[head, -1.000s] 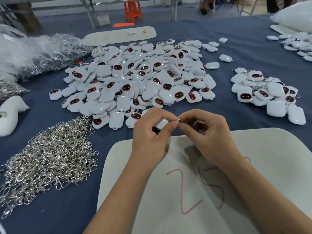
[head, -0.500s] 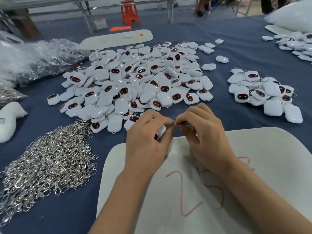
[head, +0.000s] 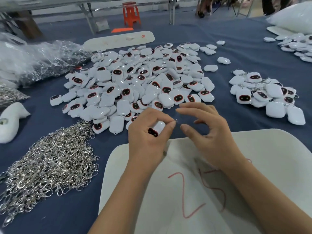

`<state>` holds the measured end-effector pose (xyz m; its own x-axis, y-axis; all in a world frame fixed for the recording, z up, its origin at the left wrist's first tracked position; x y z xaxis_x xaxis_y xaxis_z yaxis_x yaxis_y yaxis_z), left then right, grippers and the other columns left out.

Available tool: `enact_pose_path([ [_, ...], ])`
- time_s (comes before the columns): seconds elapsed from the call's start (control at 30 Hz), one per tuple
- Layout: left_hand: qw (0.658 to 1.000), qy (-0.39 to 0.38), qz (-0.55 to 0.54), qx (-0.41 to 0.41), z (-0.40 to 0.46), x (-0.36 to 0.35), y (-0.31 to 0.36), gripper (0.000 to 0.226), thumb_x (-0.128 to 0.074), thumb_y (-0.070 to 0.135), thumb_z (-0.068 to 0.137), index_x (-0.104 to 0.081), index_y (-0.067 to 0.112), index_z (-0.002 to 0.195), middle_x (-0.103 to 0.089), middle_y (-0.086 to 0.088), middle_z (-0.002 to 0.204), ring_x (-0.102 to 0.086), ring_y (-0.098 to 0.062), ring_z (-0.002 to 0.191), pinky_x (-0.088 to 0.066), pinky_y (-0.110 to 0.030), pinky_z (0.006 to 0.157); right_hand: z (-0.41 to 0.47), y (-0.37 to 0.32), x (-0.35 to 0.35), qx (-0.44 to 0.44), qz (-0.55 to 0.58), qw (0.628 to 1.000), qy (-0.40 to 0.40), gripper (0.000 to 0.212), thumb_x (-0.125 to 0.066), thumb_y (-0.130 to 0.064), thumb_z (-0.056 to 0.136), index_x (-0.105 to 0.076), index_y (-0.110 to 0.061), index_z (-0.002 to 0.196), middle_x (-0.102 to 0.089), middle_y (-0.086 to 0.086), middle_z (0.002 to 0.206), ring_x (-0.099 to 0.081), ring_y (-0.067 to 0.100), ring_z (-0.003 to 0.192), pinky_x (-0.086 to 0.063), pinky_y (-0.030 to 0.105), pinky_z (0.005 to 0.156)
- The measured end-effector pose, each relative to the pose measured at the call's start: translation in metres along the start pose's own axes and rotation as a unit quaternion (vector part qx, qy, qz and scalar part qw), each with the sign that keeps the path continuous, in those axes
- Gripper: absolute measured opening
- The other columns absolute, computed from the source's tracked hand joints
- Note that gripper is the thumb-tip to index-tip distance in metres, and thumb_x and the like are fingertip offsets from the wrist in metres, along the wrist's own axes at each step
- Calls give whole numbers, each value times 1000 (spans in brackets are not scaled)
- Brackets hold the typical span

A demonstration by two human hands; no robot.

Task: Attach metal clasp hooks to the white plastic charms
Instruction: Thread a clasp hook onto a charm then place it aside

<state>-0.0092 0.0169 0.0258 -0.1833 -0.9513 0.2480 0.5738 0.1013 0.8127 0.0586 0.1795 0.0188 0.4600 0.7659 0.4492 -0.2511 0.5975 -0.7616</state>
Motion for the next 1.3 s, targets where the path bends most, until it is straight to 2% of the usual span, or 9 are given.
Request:
enact_pose_path([
  [0.1,998,0,-50,39,-1,-3,-2,15,-76,5,87,-70,18,81,-67,7,84,-64,-18,87,-45,-25,76,1,-1,-1,6,35,999,-1,16,-76,-14,94,-80,-23,106,-75,-14,110,-62,19,116,-51,32,91],
  [0.33,990,-46,-103,80,-2,-13,-4,15,-72,2,90,-70,16,84,-68,7,86,-61,-15,78,-45,-36,72,2,1,-1,-11,90,996,16,14,-76,-4,93,-77,-19,94,-74,-9,90,-65,23,87,-51,35,74],
  [0.47,994,-62,-76,56,-2,-13,-1,12,-74,5,89,-74,17,87,-69,10,87,-65,-17,84,-48,-34,72,2,-1,0,9,66,998,14,15,-70,-1,95,-73,-16,93,-70,-11,88,-62,20,84,-44,23,74],
  [0.6,995,-77,-54,37,-1,-12,-3,10,-72,9,89,-74,18,87,-70,11,88,-65,-18,89,-52,-39,72,2,-2,-1,16,47,999,-3,16,-68,4,95,-72,-11,94,-68,-8,87,-59,15,80,-42,22,73],
  [0.77,993,-104,-35,33,-1,-11,-3,19,-72,5,89,-74,24,85,-70,13,85,-65,-10,83,-43,-14,73,2,-9,0,89,-54,994,-20,18,-68,10,93,-71,-8,93,-64,-5,86,-57,21,84,-45,25,74],
  [0.83,991,-122,-40,46,-1,-10,-3,20,-71,8,90,-73,27,85,-69,14,84,-62,-5,76,-40,-11,68,2,-9,0,97,-66,993,-29,19,-68,10,93,-71,-8,93,-64,-4,87,-56,19,84,-45,26,73],
  [1.03,988,-149,-3,29,-1,-7,-3,16,-69,5,89,-74,20,84,-71,10,86,-65,-14,87,-42,-16,77,2,-8,-2,117,-117,985,-49,19,-67,9,93,-71,-9,93,-63,-6,86,-51,17,80,-39,19,72],
  [1.13,986,-159,58,-2,0,-6,-1,14,-68,7,87,-71,20,82,-68,13,82,-63,-11,83,-40,-17,72,2,-10,-4,132,-130,980,-66,21,-63,11,92,-71,-8,93,-63,-4,87,-50,21,79,-42,25,71],
  [1.3,984,-143,102,-17,-2,-7,2,10,-67,12,82,-67,22,81,-66,12,81,-60,-15,76,-45,-28,67,3,-11,-5,137,-136,978,-79,20,-64,13,91,-71,-6,94,-64,-1,87,-51,25,79,-45,33,71],
])
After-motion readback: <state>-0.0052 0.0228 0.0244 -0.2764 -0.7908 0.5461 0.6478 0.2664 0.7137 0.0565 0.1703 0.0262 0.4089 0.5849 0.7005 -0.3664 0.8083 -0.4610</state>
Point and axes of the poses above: each hand's wrist, its own z-axis towards the middle knuckle, its own x-axis out of the back of the hand, y = z × x, the point moved 4 cm from there along z, towards the middle knuckle
